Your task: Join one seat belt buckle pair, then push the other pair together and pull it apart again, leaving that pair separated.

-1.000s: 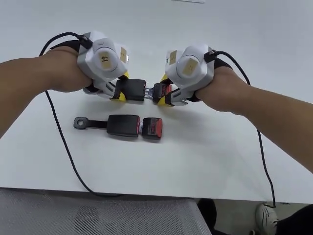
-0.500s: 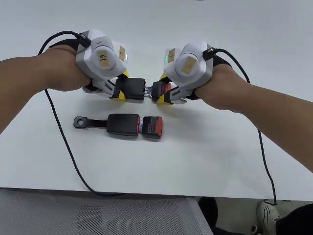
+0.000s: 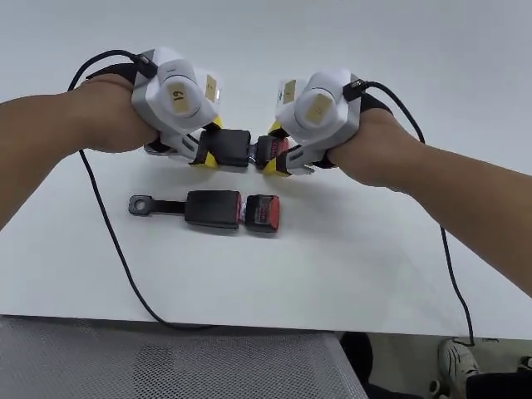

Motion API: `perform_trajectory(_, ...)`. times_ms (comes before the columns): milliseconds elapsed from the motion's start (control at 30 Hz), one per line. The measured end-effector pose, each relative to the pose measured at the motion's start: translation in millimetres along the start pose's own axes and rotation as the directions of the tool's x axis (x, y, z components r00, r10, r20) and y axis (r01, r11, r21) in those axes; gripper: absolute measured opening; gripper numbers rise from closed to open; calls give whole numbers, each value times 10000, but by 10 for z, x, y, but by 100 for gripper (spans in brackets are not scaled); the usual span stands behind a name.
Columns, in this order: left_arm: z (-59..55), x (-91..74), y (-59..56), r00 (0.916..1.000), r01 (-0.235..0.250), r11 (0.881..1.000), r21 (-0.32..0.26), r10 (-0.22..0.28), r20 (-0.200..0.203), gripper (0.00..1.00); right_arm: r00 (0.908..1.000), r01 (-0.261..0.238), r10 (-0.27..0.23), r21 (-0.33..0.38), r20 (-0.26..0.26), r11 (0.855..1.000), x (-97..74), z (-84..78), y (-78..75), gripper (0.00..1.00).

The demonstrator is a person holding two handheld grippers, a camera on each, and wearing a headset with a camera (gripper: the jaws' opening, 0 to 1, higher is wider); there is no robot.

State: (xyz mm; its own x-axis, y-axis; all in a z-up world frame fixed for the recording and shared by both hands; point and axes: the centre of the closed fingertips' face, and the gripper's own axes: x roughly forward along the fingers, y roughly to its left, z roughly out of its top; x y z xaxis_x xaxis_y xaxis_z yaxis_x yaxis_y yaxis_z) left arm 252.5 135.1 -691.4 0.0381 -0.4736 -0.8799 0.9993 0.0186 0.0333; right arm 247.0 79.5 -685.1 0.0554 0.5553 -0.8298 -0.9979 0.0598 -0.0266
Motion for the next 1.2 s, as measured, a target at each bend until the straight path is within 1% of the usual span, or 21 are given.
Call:
perform_trajectory(333,-7,1,3,10000,-25,10000,22,25,-28,31,10000,39,-39,19,-35,10000,-13,11,21,29)
perform_trajectory(667,-20,4,-5,10000,-21,10000,64,22,-68,31,9999,109,-109,107,-12,9999,-20,-16,36,30)
perform_trajectory(767,-25,5,-7,10000,-31,10000,82,32,-84,31,9999,135,-134,98,-56,9999,-37,-33,48,30)
perform_trajectory(900,-33,2,-8,10000,-85,10000,23,85,-40,31,9999,158,-158,136,-55,9998,-72,-109,45,30)
perform_trajectory(967,-35,1,-11,10000,-99,10000,-2,99,6,31,9997,119,-125,308,197,9995,-78,-105,56,30)
perform_trajectory(1000,-33,1,-14,9999,-100,9999,7,100,5,31,9997,134,-139,256,208,9996,-78,-109,60,30)
perform_trajectory(1100,-34,2,-16,9999,-98,9999,-48,98,-74,31,9997,143,-147,172,204,9998,-81,-96,63,31)
perform_trajectory(1200,-30,5,-20,9999,-64,10000,-62,63,-161,32,9999,111,-112,264,38,9996,-123,-161,71,31)
